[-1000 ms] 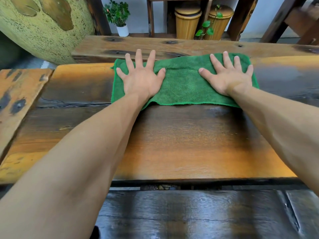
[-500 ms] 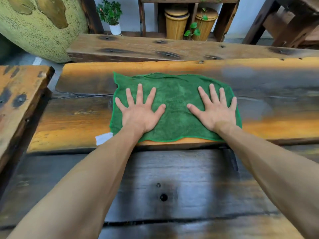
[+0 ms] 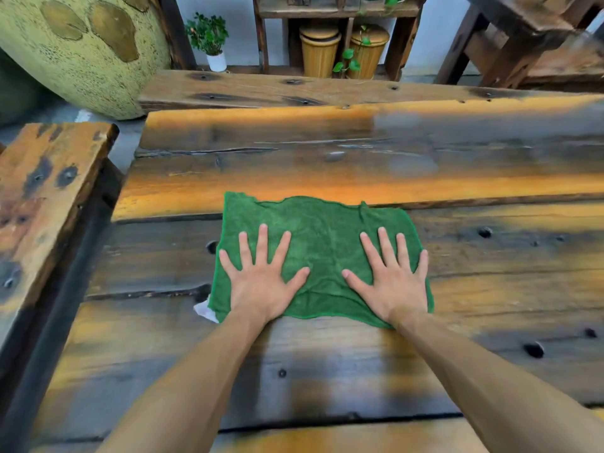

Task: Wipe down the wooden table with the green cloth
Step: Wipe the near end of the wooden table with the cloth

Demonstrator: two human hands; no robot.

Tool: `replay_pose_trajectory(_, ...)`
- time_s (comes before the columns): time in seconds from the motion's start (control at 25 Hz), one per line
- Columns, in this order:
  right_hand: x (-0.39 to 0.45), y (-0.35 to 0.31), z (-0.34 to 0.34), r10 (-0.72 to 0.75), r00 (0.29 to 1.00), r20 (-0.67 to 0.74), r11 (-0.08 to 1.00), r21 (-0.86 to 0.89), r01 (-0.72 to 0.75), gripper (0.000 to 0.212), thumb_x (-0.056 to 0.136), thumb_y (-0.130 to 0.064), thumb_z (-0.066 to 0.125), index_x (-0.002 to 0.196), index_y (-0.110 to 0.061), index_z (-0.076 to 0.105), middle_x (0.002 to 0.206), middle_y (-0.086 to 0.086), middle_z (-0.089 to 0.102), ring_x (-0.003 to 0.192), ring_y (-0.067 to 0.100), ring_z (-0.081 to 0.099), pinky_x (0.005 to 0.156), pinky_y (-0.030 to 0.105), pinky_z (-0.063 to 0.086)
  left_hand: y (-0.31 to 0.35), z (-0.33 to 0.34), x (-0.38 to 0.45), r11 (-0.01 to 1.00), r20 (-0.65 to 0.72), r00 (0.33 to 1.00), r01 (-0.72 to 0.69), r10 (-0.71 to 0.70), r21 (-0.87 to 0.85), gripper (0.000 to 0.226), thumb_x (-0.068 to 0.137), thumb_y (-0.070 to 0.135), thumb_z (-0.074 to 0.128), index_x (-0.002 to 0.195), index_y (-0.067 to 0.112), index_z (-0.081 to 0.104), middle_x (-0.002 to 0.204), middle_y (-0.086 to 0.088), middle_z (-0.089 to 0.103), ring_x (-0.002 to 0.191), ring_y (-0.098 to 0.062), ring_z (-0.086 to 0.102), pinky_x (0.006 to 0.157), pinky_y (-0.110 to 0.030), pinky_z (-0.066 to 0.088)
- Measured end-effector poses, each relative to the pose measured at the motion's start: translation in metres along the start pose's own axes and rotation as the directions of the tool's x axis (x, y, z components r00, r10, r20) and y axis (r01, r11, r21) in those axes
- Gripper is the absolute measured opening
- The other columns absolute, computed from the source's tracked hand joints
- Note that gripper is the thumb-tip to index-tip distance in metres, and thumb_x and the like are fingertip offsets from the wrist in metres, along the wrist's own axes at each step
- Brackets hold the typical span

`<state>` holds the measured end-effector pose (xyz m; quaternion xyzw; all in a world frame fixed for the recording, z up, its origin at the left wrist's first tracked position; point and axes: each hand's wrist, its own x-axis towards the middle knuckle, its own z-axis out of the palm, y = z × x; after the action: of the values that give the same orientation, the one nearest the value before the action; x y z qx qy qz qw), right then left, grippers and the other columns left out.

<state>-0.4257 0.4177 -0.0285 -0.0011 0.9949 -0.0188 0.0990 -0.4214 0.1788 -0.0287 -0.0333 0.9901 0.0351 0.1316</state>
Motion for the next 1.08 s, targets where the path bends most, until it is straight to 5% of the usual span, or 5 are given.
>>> replay_pose_trajectory(0.84, -0.311, 0.047, 0.062, -0.042, 0.999, -0.027, 0.999, 0.02, 0.043, 0.085, 0.083, -0.087, 0.01, 0.156, -0.047, -0.004, 0.166, -0.007, -0.012, 0.154, 0.025, -0.011, 0.118, 0.062, -0.006, 0.017, 0.085, -0.335, 0.999, 0.086, 0.995, 0.046, -0.046, -0.004, 0.086, 0.073, 0.086, -0.011, 0.149, 0.05, -0.029, 0.159, 0.002, -0.041, 0.149, -0.035, -0.031, 0.116, -0.069, -0.011)
replay_pose_trajectory(1.08, -0.402, 0.052, 0.078, -0.055, 0.998, -0.03, 0.998, 0.004, 0.055, 0.084, 0.084, -0.086, 0.008, 0.156, -0.046, -0.002, 0.167, -0.006, -0.008, 0.154, 0.026, -0.007, 0.118, 0.062, -0.003, 0.008, 0.122, -0.429, 1.0, -0.058, 0.998, 0.004, -0.005, -0.025, 0.081, 0.086, 0.086, 0.001, 0.157, 0.048, -0.007, 0.169, -0.001, -0.015, 0.155, -0.038, -0.012, 0.115, -0.071, -0.006)
